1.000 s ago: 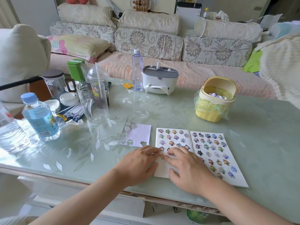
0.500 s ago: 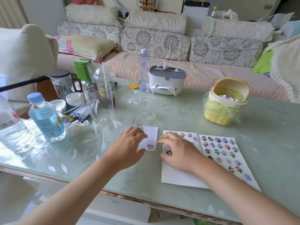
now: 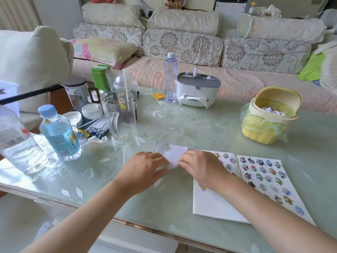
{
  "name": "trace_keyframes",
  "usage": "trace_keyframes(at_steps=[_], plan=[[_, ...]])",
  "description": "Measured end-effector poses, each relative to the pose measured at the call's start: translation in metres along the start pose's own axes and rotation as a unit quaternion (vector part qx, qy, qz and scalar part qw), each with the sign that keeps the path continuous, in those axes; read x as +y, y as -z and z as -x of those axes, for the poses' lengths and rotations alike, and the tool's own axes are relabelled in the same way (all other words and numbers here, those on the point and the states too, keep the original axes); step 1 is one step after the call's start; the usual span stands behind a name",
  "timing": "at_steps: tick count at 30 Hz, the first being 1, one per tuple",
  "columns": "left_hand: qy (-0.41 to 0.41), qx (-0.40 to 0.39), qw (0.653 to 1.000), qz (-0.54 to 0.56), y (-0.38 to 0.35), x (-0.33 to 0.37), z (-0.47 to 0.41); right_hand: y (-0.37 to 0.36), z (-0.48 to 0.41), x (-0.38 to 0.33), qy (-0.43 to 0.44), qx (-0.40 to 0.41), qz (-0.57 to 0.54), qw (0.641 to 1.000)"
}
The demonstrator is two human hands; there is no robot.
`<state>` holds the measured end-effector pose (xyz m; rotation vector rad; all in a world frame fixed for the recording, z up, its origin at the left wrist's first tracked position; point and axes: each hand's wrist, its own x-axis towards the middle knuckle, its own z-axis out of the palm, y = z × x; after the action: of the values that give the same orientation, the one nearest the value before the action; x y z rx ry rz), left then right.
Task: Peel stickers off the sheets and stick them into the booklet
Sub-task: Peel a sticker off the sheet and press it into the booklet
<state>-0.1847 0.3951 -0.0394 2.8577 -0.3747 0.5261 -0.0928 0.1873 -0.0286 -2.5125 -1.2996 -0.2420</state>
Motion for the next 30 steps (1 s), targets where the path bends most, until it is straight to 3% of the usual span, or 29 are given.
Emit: trace_keyframes(at_steps=[4, 8, 13, 15, 18, 22, 25, 30], plan=[[0.087, 0.027, 0.995, 0.039, 0.015, 0.021, -0.011, 0.027, -0.003, -0.003, -0.119, 0.036, -0.237, 0.963], [0.234, 0.022, 0.941, 0.243, 0.040, 0.036, -0.035, 0.064, -0.001, 0.001, -0.184, 0.047, -0.413, 0.891], [0.254, 0.003, 0.873, 0.417, 0.058, 0.052, -0.052, 0.091, 0.013, 0.021, -0.239, 0.045, -0.434, 0.868], [0.228, 0.004, 0.892, 0.389, 0.053, 0.059, -0.059, 0.096, 0.021, 0.028, -0.250, 0.043, -0.437, 0.863], [0.162, 0.079, 0.949, 0.258, 0.043, 0.072, -0.070, 0.103, 0.032, 0.040, -0.260, 0.046, -0.434, 0.861], [0.162, 0.044, 0.951, 0.261, 0.033, 0.095, -0.087, 0.108, 0.044, 0.060, -0.273, 0.062, -0.428, 0.859], [0.240, 0.005, 0.892, 0.383, 0.023, 0.106, -0.100, 0.110, 0.051, 0.075, -0.277, 0.087, -0.387, 0.875], [0.320, -0.037, 0.808, 0.493, 0.014, 0.123, -0.121, 0.104, 0.065, 0.087, -0.250, 0.167, -0.190, 0.935]])
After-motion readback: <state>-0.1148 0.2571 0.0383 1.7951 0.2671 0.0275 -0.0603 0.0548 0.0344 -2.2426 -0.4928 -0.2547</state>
